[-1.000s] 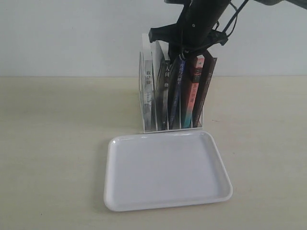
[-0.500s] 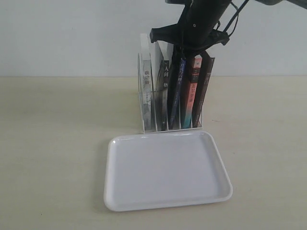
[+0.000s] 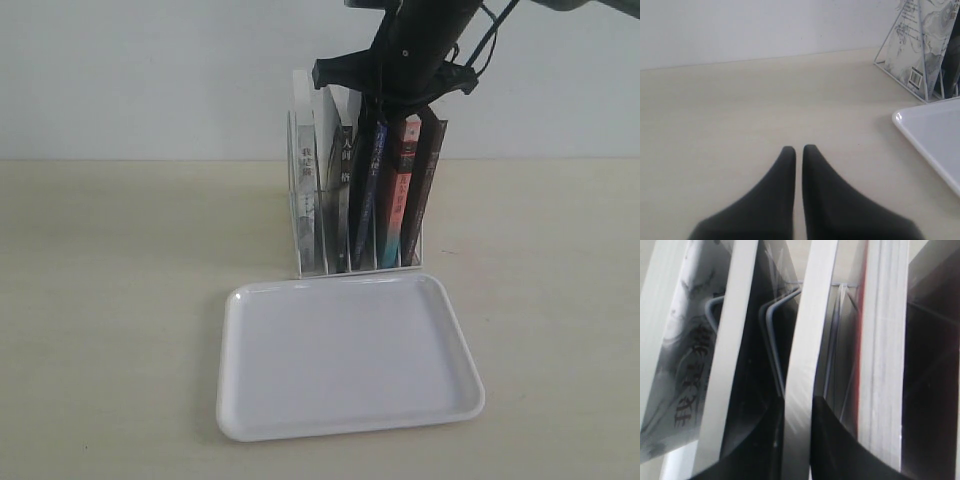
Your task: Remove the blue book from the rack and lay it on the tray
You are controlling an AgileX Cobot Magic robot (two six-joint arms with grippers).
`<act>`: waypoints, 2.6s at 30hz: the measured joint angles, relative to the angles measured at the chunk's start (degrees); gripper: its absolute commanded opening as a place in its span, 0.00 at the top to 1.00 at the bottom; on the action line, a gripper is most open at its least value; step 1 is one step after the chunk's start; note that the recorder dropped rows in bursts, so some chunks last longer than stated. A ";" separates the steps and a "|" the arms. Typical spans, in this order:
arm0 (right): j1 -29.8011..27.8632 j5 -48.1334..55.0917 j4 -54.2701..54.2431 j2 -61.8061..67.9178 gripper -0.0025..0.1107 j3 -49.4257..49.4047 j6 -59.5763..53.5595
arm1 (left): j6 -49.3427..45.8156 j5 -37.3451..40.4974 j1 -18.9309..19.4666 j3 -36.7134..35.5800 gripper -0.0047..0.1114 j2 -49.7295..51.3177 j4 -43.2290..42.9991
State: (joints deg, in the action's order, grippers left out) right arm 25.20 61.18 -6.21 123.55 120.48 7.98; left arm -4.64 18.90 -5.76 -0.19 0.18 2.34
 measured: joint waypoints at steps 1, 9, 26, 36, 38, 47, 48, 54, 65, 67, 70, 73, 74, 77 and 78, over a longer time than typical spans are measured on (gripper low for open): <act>0.00 0.00 0.00 0.00 0.89 0.00 0.00 | 0.00 0.00 0.00 0.00 0.92 0.00 0.00; 0.00 0.00 0.00 0.00 0.90 0.00 -0.10 | 0.00 0.00 0.00 0.00 0.92 0.00 0.00; 0.00 -0.11 -0.23 -0.23 0.98 0.00 -0.23 | 0.00 0.00 0.00 0.00 0.92 0.00 0.00; 0.00 -0.52 0.43 -9.53 0.98 -0.20 -0.23 | 0.00 0.00 0.00 0.00 0.92 0.00 0.00; 0.00 -0.64 1.27 -12.74 0.98 -0.20 -0.23 | 0.00 0.00 0.00 0.00 0.92 0.00 0.00; 0.00 4.38 2.56 -19.76 0.98 -0.20 -1.75 | 0.00 0.00 0.00 0.00 0.92 0.00 0.00; 0.00 4.49 2.67 -21.50 0.98 -0.20 -1.86 | 0.00 0.00 0.00 0.00 0.92 0.00 0.00; 0.00 10.26 2.90 -32.14 0.98 -0.20 -2.48 | 0.00 0.00 0.00 0.00 0.92 0.00 0.00; 0.00 10.87 4.63 -42.66 0.98 -0.49 -3.93 | 0.00 0.00 0.00 0.00 0.92 0.00 0.00; 0.00 10.76 4.87 -45.30 0.98 -1.91 -3.93 | 0.00 0.00 0.00 0.00 0.92 0.00 0.00; 0.00 10.55 6.88 -49.32 0.98 -6.77 -3.02 | 0.00 0.00 0.00 0.00 0.92 0.00 0.00; 0.00 10.65 9.83 -53.41 0.98 -12.98 -1.71 | 0.00 0.00 0.00 0.00 0.92 0.00 0.00; 0.00 10.76 10.60 -54.65 0.98 -14.76 -1.31 | 0.00 0.00 0.00 0.00 0.92 0.00 0.00; 0.00 10.88 12.36 -59.61 0.98 -20.83 0.02 | 0.00 0.00 0.00 0.00 0.92 0.00 0.00; 0.00 10.88 12.78 -61.31 0.98 -23.07 0.50 | 0.00 0.00 0.00 0.00 0.92 0.00 0.00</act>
State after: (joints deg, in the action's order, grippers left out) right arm 25.20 72.06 6.57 62.24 97.41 8.48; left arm -4.64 18.90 -5.76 -0.19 0.18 2.34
